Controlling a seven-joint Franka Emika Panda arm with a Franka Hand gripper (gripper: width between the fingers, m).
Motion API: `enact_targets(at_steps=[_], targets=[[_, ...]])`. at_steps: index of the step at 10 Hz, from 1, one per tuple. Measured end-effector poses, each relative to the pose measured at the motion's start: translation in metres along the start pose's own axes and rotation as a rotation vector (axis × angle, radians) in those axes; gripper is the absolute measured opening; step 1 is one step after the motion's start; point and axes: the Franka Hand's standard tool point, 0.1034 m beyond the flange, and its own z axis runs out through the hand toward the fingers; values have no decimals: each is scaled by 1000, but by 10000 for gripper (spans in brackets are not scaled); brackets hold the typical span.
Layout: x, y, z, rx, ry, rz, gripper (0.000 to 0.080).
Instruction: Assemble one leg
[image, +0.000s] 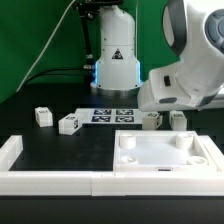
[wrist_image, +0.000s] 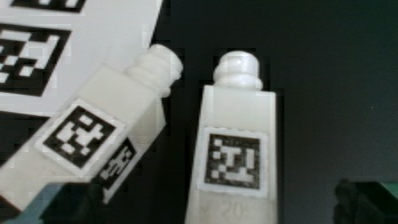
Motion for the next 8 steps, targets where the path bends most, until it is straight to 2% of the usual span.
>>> enact_targets(at_steps=[1, 3, 8], targets=[[-3, 1, 4, -2, -110, 0, 649], [3, 0, 12, -5, -205, -2, 649], [8, -2, 25, -7, -187, -3, 649]])
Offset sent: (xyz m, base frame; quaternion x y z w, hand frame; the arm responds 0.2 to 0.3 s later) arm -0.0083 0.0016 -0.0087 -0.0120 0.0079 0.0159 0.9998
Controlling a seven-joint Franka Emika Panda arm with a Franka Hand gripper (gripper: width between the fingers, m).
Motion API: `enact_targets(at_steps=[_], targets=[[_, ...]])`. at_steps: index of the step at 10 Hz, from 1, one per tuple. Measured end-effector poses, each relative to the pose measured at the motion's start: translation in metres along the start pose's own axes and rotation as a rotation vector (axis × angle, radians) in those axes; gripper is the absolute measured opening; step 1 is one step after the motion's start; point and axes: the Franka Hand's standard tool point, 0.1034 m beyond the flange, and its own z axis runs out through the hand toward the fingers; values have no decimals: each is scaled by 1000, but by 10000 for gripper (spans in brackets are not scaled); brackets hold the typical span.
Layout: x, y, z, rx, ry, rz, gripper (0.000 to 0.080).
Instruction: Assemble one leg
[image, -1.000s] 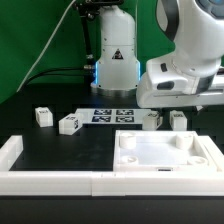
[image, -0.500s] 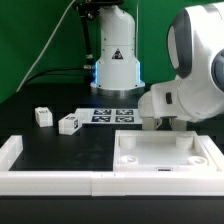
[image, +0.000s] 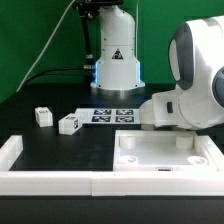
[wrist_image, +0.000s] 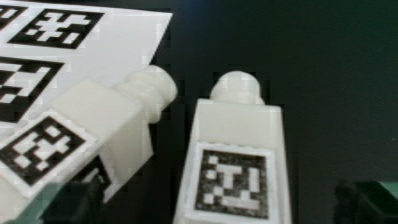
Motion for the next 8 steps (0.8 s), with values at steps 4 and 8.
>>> enact_targets(at_steps=[4, 8], targets=[[2, 0, 3, -1, 5, 2, 649], [2, 0, 3, -1, 5, 2, 290]])
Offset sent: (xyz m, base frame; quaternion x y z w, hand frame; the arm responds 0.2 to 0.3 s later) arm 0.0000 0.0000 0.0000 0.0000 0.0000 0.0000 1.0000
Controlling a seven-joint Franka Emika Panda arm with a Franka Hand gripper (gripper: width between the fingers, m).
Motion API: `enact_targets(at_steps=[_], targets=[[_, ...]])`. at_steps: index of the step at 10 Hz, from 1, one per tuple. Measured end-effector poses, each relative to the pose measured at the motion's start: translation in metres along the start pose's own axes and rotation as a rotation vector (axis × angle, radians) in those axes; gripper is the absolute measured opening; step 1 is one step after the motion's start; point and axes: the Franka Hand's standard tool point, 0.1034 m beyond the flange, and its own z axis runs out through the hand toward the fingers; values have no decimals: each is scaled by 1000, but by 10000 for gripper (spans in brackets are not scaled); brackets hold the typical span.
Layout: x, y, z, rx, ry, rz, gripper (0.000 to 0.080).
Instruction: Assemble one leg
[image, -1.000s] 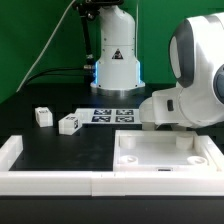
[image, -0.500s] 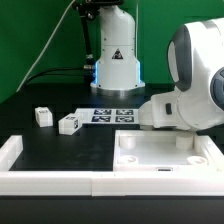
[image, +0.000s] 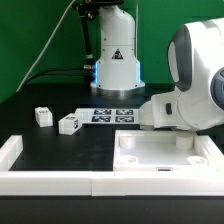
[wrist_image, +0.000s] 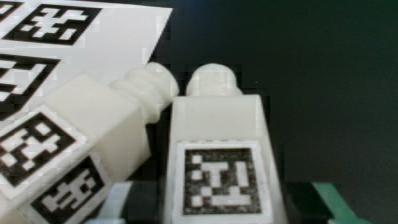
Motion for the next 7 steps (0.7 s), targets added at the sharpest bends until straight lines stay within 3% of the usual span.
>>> enact_targets(at_steps=[5, 7], targets=[[-2, 0, -2, 0, -5, 0, 290], [-15, 1, -19, -1, -15, -1, 291]])
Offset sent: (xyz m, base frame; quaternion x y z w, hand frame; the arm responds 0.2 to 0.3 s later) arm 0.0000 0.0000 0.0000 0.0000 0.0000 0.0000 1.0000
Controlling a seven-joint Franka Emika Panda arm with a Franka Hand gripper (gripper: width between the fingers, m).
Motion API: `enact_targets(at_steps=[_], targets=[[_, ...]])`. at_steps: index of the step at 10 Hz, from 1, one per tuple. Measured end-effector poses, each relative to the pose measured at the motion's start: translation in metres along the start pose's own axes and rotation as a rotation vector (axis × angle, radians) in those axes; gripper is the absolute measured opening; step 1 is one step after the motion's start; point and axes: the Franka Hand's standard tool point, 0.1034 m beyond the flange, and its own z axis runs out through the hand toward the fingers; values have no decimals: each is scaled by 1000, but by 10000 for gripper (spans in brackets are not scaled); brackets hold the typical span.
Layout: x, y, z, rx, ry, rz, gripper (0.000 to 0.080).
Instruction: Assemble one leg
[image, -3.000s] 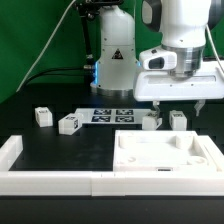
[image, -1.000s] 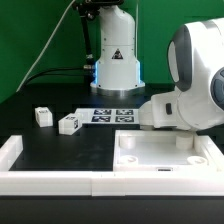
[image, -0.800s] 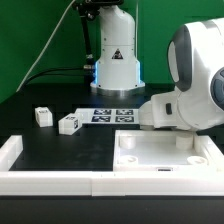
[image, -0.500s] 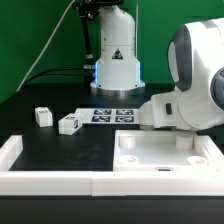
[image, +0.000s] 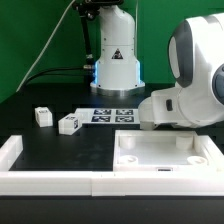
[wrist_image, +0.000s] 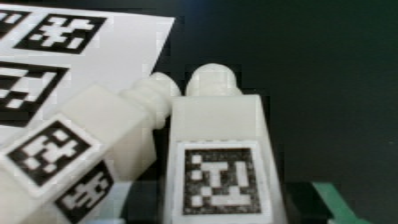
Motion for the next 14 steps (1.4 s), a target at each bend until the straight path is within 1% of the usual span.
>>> enact_targets(at_steps=[2, 3, 4, 5, 6, 7, 8, 9, 10, 11, 12, 13, 14], targets=[[-21, 0, -19, -5, -12, -2, 291], [-30, 0, -32, -8, -1, -4, 291], [-36, 0, -41, -7, 27, -5, 291], [-37, 0, -39, -8, 25, -4, 291], [-31, -1, -38, -6, 44, -4, 291], [-21, -2, -47, 1, 163, -4, 291], [-22, -2, -51, 4, 286, -1, 291], [-24, -1, -50, 6, 380, 1, 291], [-20, -1, -53, 9, 475, 2, 291], [-21, 1, -57, 12, 575, 3, 291], [-27, 5, -65, 17, 646, 9, 291], [-31, 7, -79, 21, 768, 10, 291], [-37, 10, -86, 15, 827, -7, 291]])
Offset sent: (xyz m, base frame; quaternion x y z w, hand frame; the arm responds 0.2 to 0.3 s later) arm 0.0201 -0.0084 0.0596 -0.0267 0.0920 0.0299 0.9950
